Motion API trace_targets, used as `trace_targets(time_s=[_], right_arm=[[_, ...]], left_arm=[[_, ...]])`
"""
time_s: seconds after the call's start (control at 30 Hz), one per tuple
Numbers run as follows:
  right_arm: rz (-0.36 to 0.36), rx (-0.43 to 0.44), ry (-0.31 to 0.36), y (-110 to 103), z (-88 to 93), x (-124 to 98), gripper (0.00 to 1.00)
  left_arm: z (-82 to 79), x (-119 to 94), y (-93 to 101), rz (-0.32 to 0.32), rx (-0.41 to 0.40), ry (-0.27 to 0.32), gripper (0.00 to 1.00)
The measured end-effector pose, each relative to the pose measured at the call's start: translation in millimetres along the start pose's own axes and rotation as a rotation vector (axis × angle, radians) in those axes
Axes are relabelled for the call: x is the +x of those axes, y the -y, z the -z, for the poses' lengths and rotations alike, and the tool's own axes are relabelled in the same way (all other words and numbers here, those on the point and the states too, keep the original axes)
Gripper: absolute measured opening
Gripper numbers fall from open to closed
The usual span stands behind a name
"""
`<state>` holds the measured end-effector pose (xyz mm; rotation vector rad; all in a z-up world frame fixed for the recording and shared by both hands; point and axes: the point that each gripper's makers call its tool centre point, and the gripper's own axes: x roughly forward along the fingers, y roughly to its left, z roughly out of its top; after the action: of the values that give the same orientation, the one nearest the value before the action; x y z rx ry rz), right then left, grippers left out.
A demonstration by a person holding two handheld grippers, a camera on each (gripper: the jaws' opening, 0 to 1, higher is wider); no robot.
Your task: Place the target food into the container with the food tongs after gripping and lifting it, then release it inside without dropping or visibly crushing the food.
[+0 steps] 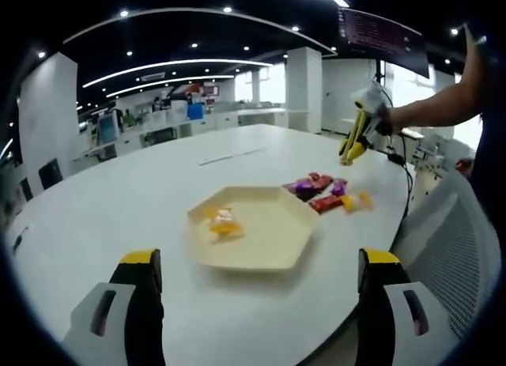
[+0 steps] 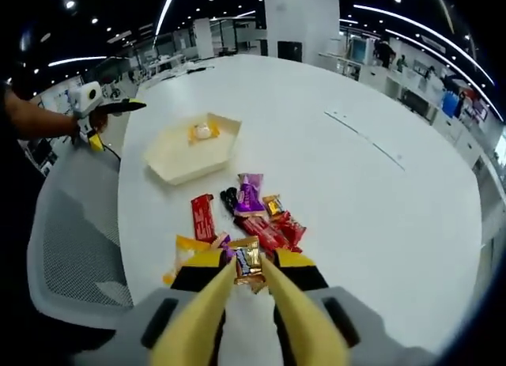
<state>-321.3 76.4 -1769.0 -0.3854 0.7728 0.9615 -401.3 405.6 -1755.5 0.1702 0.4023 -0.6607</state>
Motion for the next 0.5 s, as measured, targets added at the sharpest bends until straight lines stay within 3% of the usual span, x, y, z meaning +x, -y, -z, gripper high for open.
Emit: trace_targets(time_s=[0.3, 0.5], right_arm=[[0.002, -0.013, -0.017, 8.7, -10.5, -1.8, 0.22], [0.003, -0.013, 0.002, 7.2, -40.5, 3.8, 0.22]], left_arm=[[2.0, -0.5, -0.7, -0.006, 0.007, -0.007, 1.0], [4.8, 0.3, -1.4, -0.009, 0.014, -0.022, 0.99]])
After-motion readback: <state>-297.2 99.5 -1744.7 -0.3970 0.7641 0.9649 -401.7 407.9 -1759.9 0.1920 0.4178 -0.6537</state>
